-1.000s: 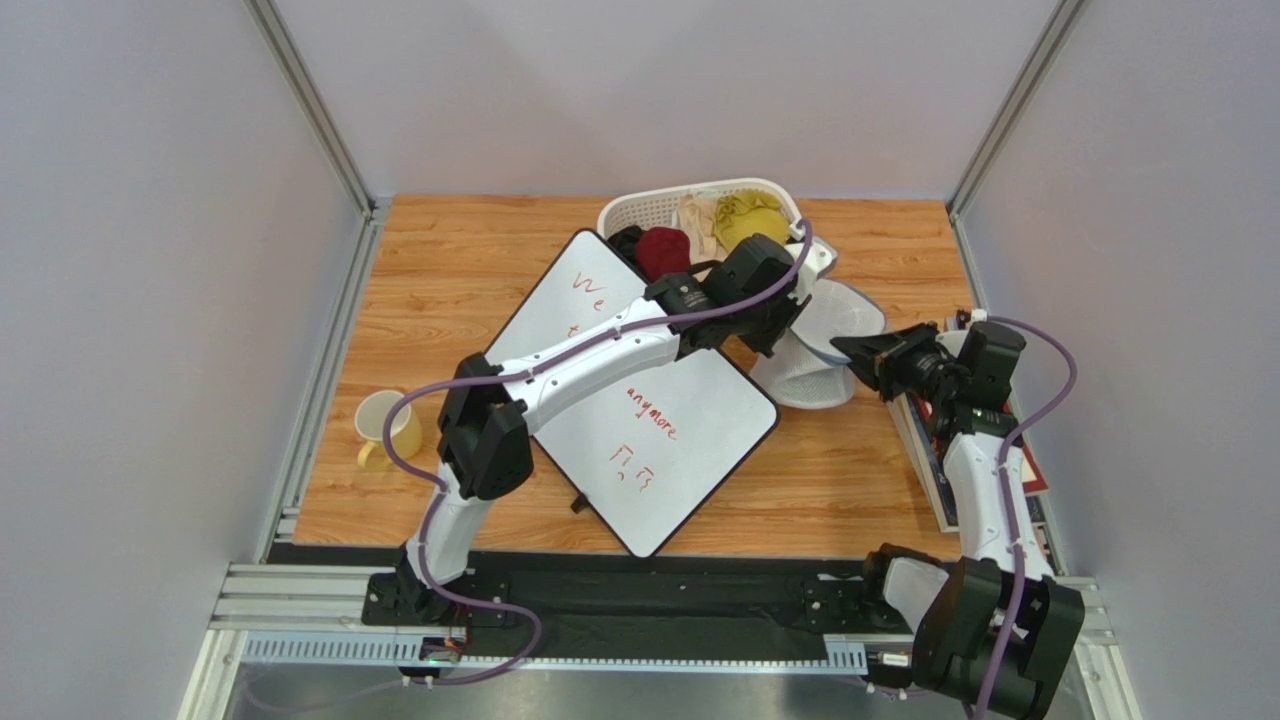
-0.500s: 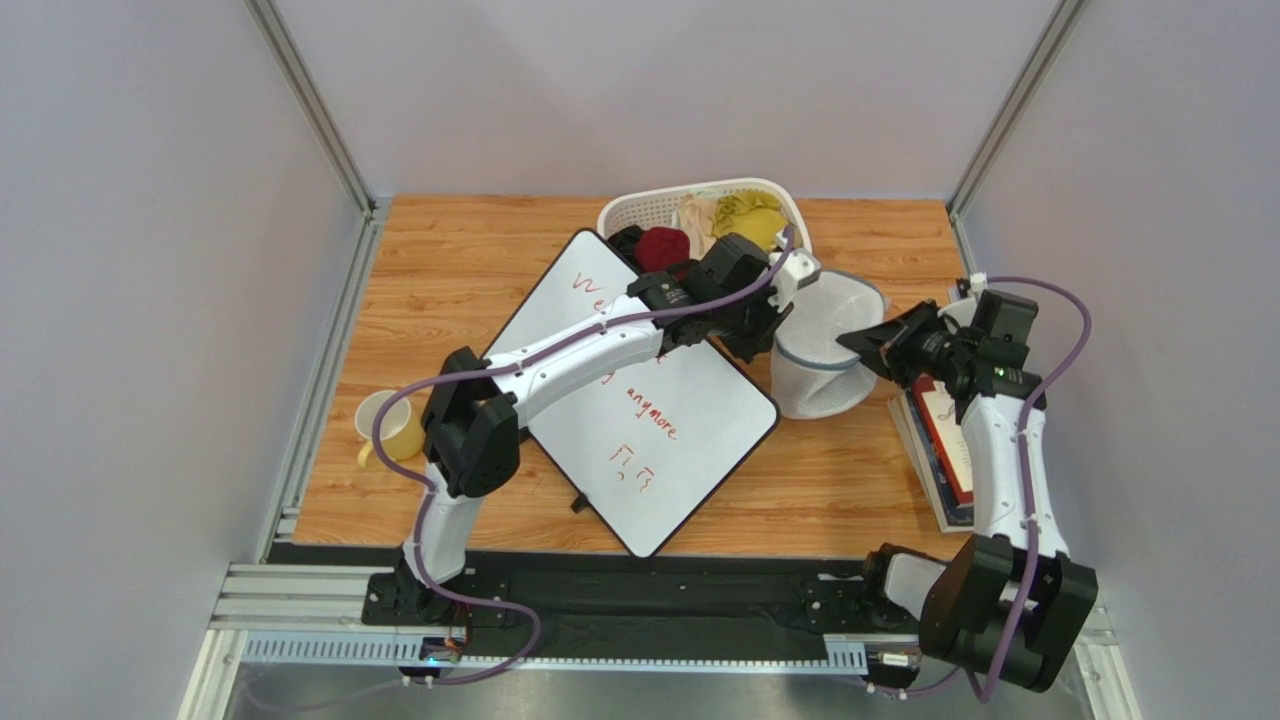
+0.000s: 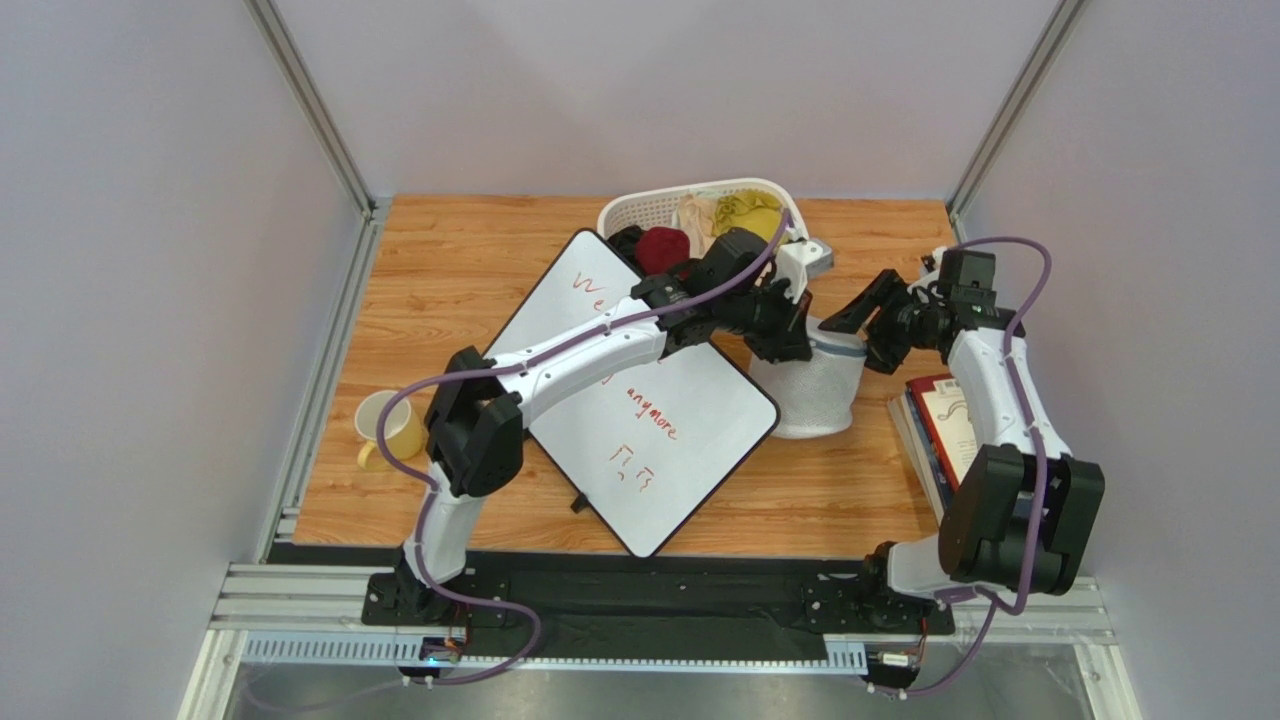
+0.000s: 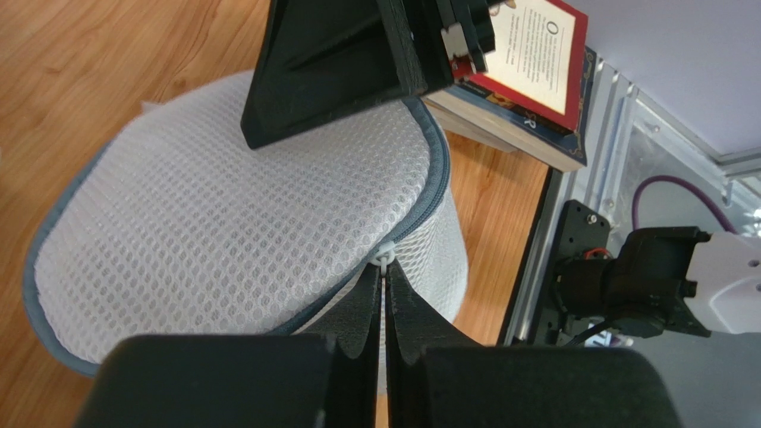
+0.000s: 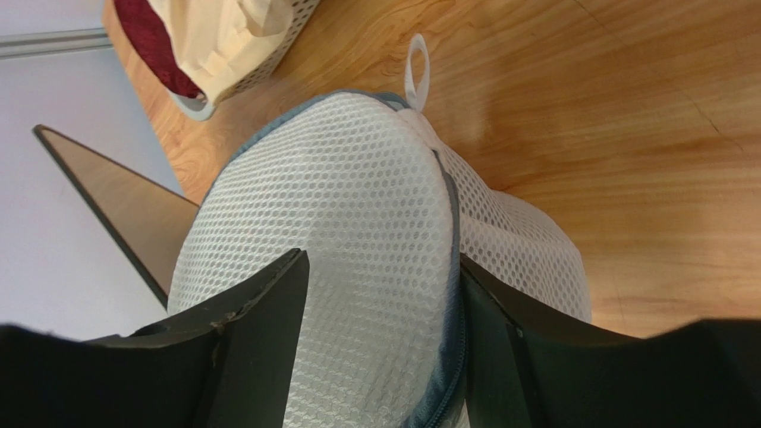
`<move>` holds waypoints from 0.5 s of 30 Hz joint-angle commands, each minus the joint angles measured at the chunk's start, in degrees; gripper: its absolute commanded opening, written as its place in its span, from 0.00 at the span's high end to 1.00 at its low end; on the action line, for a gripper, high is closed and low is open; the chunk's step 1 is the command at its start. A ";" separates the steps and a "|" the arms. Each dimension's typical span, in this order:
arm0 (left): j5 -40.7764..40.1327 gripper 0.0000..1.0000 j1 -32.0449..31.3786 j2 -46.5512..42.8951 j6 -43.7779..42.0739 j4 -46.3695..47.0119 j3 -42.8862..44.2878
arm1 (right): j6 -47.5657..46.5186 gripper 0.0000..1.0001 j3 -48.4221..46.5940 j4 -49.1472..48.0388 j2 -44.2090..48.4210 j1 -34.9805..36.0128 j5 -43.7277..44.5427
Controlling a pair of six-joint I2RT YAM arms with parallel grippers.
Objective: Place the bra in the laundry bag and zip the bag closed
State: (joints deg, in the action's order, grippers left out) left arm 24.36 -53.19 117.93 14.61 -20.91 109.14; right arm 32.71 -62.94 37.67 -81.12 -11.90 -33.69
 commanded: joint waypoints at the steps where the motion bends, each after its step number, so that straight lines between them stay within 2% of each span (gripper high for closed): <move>1: 0.87 1.00 0.45 1.86 6.39 4.82 1.95 | 1.21 0.34 1.32 2.49 6.57 0.56 8.63; 2: 0.87 1.00 0.45 1.87 6.66 5.08 1.78 | 2.78 0.24 2.11 3.10 7.90 0.56 10.47; 3: 1.21 1.00 0.45 2.30 6.75 5.09 1.69 | 3.32 0.19 2.12 5.37 9.04 0.56 12.58; 4: 1.39 1.00 0.45 2.48 6.83 5.26 1.60 | 3.59 0.18 1.86 6.79 10.62 0.56 16.51; 9: 0.87 1.00 0.37 1.87 7.36 6.40 0.28 | 1.92 0.17 0.45 12.59 14.84 0.56 21.29; 15: -2.47 1.00 0.54 0.64 7.89 7.99 -0.86 | 5.69 0.19 3.69 15.67 20.38 0.91 21.03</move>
State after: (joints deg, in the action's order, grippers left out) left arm 23.51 -52.73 120.77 21.39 -16.56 108.64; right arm 35.44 -60.71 50.19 -65.01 -11.31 -15.20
